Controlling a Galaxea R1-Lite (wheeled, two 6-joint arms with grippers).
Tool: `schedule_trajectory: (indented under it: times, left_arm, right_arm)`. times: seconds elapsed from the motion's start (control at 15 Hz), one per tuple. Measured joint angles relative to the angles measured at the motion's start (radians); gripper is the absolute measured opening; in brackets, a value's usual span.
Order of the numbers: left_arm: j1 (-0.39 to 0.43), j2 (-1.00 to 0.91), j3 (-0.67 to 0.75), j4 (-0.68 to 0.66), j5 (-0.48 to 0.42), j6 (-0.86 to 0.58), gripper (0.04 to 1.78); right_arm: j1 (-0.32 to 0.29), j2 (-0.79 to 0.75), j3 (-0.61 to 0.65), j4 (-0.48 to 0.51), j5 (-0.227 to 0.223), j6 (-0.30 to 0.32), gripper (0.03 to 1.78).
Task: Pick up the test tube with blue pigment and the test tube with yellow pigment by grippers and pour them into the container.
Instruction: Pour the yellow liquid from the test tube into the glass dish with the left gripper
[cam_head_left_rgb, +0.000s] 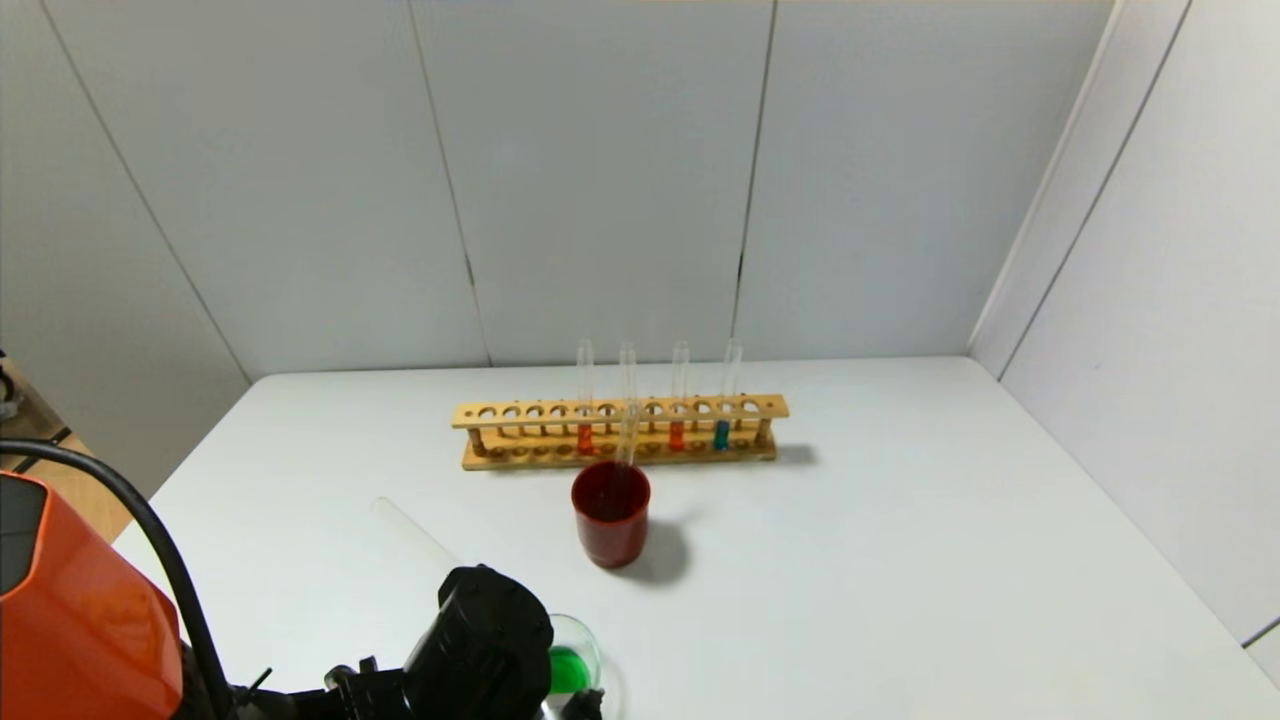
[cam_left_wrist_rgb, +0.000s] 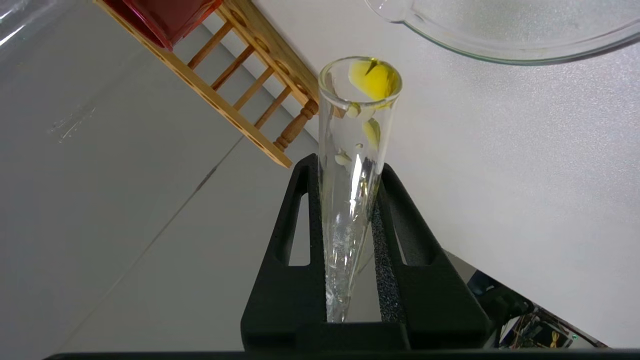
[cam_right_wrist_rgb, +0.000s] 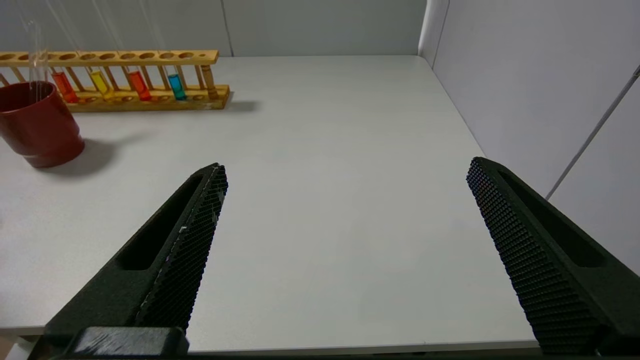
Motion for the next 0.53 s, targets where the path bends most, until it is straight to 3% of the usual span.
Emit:
schedule_trajectory:
  times: [0.53]
  left_arm:
    - [-0.017,0.001,-0.001,0.0,0.05,0.056,0.33]
  right_arm:
    - [0.0,0.0,0.0,0.0,0.0,0.0,1.75]
